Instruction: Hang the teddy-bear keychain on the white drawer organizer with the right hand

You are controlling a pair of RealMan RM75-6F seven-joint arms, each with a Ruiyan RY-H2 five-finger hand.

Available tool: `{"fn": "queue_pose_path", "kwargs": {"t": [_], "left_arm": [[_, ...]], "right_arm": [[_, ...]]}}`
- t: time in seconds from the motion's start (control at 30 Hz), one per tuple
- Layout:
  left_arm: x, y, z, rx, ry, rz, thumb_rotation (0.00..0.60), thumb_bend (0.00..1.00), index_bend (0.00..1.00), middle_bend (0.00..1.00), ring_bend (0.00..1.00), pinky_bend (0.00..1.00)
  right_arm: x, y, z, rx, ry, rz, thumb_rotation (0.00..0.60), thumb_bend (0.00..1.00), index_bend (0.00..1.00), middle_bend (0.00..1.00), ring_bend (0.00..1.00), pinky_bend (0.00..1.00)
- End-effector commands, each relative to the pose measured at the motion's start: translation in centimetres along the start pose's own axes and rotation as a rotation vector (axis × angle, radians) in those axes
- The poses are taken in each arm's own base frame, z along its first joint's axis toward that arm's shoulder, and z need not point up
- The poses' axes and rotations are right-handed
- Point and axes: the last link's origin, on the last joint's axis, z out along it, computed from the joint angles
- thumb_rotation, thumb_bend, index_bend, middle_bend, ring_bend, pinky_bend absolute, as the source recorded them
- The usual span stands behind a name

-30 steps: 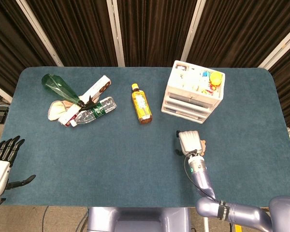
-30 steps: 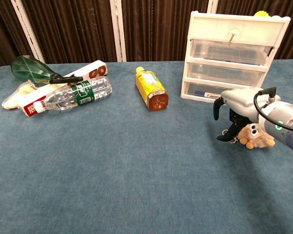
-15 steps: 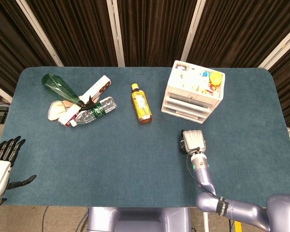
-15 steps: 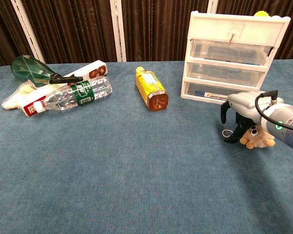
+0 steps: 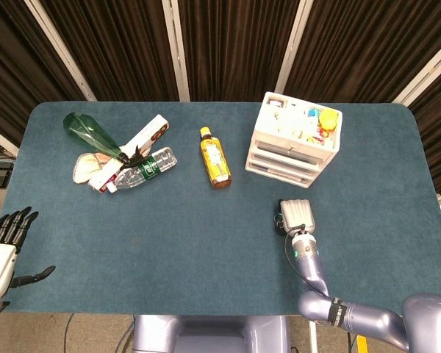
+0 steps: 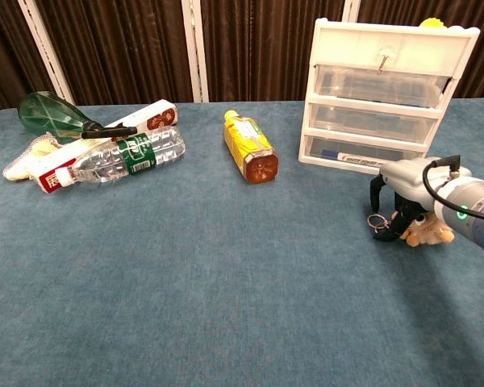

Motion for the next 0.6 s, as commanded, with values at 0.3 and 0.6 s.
{"fn": "queue_pose_path", "kwargs": {"t": [0.3, 0.6], "left_arm": [[0.02, 0.02, 0.01, 0.002, -0.001, -0.004, 0.525, 0.07, 0.0, 0.0, 0.0, 0.0], [0.03, 0.01, 0.01, 0.003, -0.002, -0.006, 0.527, 0.07, 0.0, 0.0, 0.0, 0.0]], "right_arm": [[-0.28, 0.27, 0.13, -0.011, -0.005, 0.004, 0.6, 0.25, 0.5, 1.0, 1.0, 0.9], [-0.38, 0.3, 0.24, -0.015, -0.007, 0.003, 0.6, 0.31, 0.52, 1.0, 1.0, 0.9]]}}
